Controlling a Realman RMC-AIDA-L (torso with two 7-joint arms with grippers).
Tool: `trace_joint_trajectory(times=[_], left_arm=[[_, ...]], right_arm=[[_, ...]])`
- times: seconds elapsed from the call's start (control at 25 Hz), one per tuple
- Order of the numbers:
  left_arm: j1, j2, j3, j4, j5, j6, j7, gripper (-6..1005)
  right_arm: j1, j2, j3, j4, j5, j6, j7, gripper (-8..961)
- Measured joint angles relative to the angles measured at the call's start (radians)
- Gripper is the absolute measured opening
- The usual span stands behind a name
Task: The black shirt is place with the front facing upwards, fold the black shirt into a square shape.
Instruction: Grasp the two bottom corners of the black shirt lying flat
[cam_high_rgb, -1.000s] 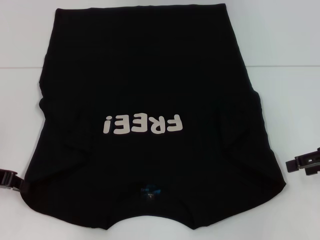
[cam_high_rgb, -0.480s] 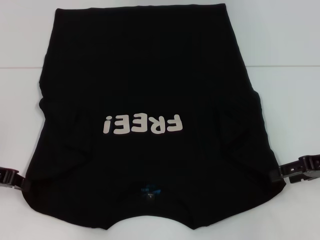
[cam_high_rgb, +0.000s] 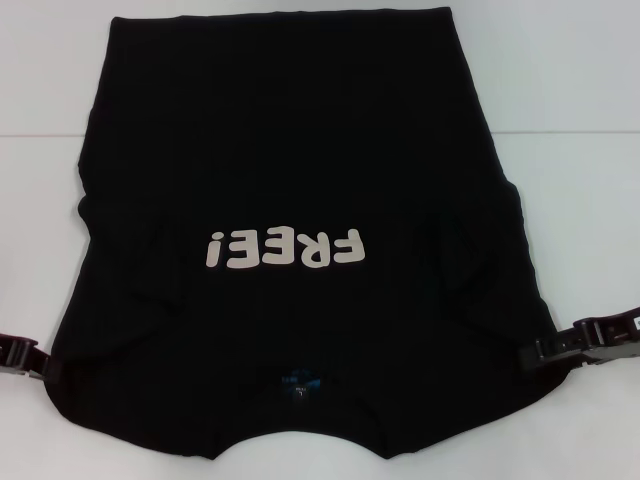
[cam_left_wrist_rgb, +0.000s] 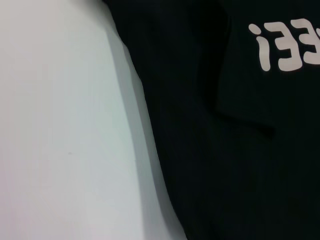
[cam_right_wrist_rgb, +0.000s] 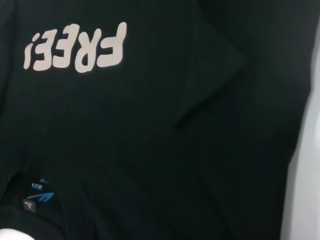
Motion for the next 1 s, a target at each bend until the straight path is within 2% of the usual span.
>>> trace_joint_trajectory(times=[0.52,0.76,0.96,1.0], left_arm=[[0.001,0.0,-0.004,-0.003,0.0,-0.003,0.0,49],[0.002,0.0,-0.003,-0.004,0.0,-0.001,0.0,49],[-0.001,0.0,-0.003,-0.016,0.0,-0.002,0.0,48],[-0.002,0.0,-0.003,-0.018,0.0,-0.002,0.0,48]], right_arm=[[0.019,0.021,-0.037,-0.002,-0.001,0.017,-0.011,668],[0.02,0.02,-0.037,-0.005,-0.004,0.018,-0.012,469],[0.022,0.019,-0.059,-0.007,-0.005,0.018,-0.012,223],[0.022,0.019,-0.064,-0.007,-0.005,0.018,-0.012,206]])
